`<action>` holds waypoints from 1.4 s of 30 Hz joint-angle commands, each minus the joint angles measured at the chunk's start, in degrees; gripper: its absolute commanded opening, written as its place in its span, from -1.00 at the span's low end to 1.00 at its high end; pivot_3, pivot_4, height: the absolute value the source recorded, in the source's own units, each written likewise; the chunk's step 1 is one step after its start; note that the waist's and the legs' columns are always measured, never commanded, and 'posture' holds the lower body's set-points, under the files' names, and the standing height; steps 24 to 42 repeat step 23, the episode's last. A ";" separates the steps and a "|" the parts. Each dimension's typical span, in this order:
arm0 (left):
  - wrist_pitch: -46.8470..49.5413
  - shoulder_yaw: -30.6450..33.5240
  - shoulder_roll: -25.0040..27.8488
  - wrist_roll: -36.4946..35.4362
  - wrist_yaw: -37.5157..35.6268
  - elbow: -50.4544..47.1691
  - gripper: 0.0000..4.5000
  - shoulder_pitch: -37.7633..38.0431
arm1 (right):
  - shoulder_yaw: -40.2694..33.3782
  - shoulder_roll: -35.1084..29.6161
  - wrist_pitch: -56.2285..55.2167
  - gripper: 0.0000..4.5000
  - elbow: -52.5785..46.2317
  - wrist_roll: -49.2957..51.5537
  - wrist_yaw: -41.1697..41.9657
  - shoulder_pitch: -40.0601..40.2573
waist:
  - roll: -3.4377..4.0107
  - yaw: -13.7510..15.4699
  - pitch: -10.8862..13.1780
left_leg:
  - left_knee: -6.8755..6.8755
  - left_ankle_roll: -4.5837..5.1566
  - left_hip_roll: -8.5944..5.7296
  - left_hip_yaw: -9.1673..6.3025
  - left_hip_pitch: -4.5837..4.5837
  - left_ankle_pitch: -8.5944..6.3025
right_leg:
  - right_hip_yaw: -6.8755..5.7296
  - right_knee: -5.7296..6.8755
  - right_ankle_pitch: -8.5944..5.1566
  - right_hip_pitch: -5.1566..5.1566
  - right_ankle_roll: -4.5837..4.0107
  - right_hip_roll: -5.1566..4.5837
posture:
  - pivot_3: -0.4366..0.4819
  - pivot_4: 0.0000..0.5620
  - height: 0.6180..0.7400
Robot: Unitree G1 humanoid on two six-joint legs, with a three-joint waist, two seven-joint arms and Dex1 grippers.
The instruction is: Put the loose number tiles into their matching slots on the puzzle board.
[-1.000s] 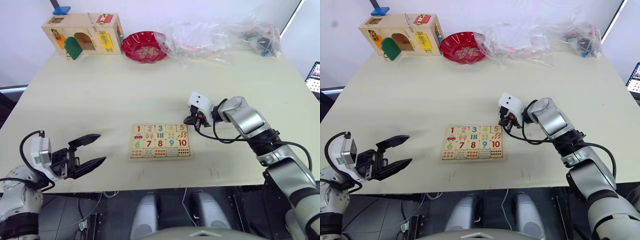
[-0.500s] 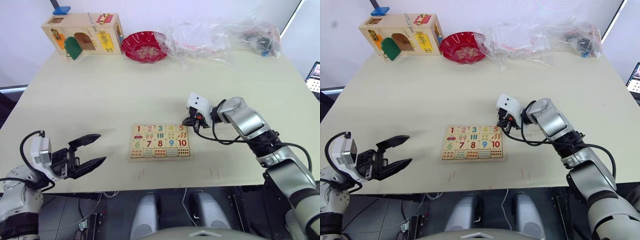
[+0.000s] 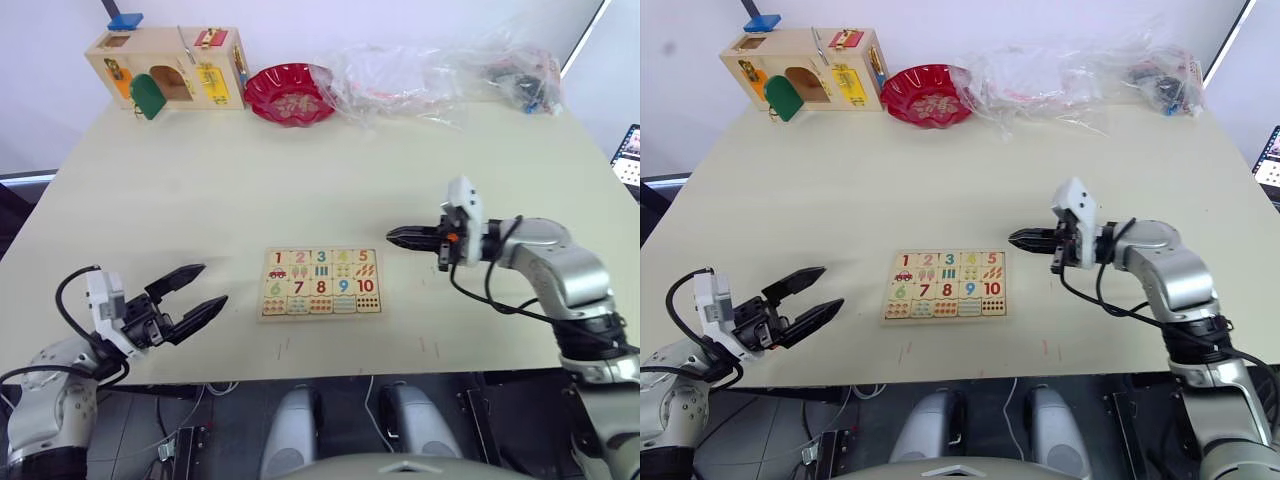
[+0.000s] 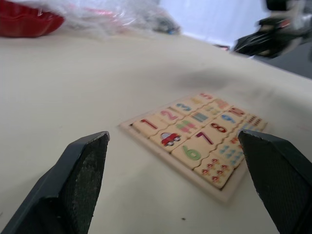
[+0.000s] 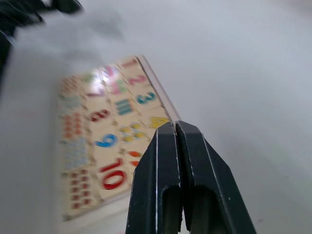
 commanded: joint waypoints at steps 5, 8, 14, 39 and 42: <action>4.83 4.78 1.46 0.39 5.66 -5.31 1.00 7.28 | -9.47 -3.74 -7.72 0.66 -8.96 3.00 -1.14 14.69 | 0.00 0.12 0.00 | -0.01 0.00 0.00 -0.01 0.02 0.00 | -0.08 -0.23 -0.11 0.12 -0.19 0.01 | -0.05 -0.47 1.00; 5.91 6.41 2.06 0.34 6.39 -4.18 1.00 8.46 | -12.83 -4.89 -9.38 0.97 -12.22 3.78 -2.01 20.94 | -0.02 0.23 -0.01 | 0.00 0.00 0.00 -0.03 0.07 0.00 | -0.10 -0.25 -0.12 0.19 -0.18 0.01 | -0.05 -0.47 1.00; 6.56 8.34 2.26 1.31 8.00 -1.70 1.00 8.85 | -18.86 -5.35 -9.08 0.97 -16.99 6.89 -4.91 30.42 | -0.07 0.63 -0.05 | 0.00 -0.01 0.00 -0.02 0.08 0.00 | -0.08 -0.31 -0.11 0.21 -0.16 0.02 | -0.05 -0.47 1.00; 6.80 7.47 1.83 2.24 8.60 -0.78 1.00 7.16 | -20.82 -5.01 -10.67 0.97 -17.91 7.34 -8.07 36.21 | -0.15 1.27 -0.09 | 0.02 -0.01 0.00 -0.01 0.08 -0.01 | -0.07 -0.36 -0.13 0.22 -0.08 0.00 | -0.05 -0.47 1.00; 6.80 7.47 1.83 2.24 8.60 -0.78 1.00 7.16 | -20.82 -5.01 -10.67 0.97 -17.91 7.34 -8.07 36.21 | -0.15 1.27 -0.09 | 0.02 -0.01 0.00 -0.01 0.08 -0.01 | -0.07 -0.36 -0.13 0.22 -0.08 0.00 | -0.05 -0.47 1.00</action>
